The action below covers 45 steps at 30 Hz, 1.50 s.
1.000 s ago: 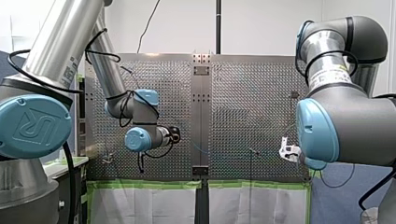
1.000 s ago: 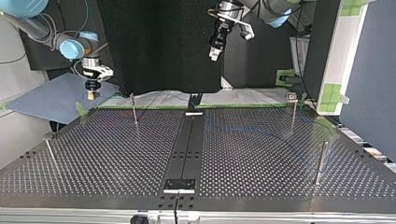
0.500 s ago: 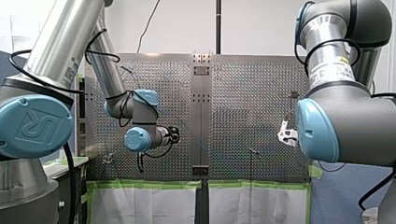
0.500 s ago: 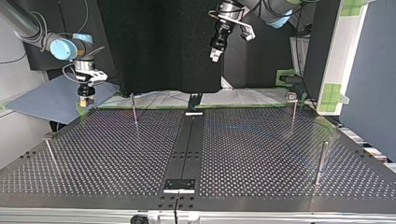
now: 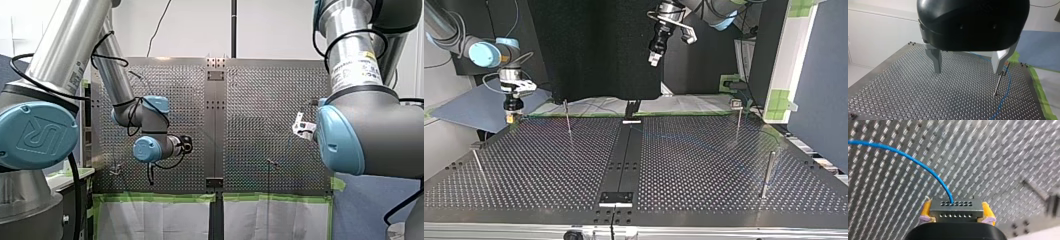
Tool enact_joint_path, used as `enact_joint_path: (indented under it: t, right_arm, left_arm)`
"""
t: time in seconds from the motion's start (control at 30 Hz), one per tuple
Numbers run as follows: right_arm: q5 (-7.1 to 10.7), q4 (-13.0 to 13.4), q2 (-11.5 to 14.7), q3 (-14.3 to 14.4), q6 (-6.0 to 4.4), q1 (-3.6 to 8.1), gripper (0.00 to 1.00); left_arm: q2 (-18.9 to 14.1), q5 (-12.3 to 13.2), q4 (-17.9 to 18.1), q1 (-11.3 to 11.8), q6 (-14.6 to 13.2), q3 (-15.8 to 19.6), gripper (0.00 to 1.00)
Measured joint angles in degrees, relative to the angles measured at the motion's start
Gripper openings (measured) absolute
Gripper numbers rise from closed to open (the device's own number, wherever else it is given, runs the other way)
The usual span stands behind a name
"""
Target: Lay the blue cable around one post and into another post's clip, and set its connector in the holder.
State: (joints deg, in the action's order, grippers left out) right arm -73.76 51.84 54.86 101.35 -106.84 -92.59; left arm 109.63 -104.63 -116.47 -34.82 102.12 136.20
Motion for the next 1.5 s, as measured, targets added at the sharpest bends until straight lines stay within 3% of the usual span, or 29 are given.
enact_joint_path:
  t: [0.17,0.4,0.7,0.9,1.07,1.27,1.37,1.5]
  right_arm:
    - [0.70,-0.12,2.67,-0.03,0.54,-1.99,0.00]
    - [0.53,0.06,6.16,-0.11,0.67,-3.54,0.00]
    - [-2.65,-1.51,10.56,-0.51,1.07,-4.55,0.00]
    - [-5.48,-2.92,13.12,-0.13,3.22,-4.65,0.00]
    - [-7.94,-4.55,12.60,-0.07,5.61,-4.14,0.00]
    - [-10.91,-3.71,11.83,-0.09,8.48,-3.30,0.00]
    - [-12.52,-3.61,11.50,-0.10,9.33,-2.74,0.00]
    - [-14.63,-3.46,11.30,-0.19,9.56,-2.11,0.00]
  left_arm:
    - [0.00,0.02,-0.06,0.00,0.00,0.00,1.00]
    - [0.00,0.14,0.14,0.00,0.29,0.00,1.00]
    - [0.00,1.02,0.09,0.16,0.68,-0.03,1.00]
    - [0.00,1.08,0.21,0.31,0.96,0.00,1.00]
    - [0.00,1.14,-0.08,0.44,1.04,0.01,1.00]
    - [0.00,1.52,-0.40,0.59,1.06,0.01,1.00]
    - [0.00,1.63,-0.46,0.60,1.06,0.01,1.00]
    - [0.00,1.79,-0.47,0.61,1.22,0.01,1.00]
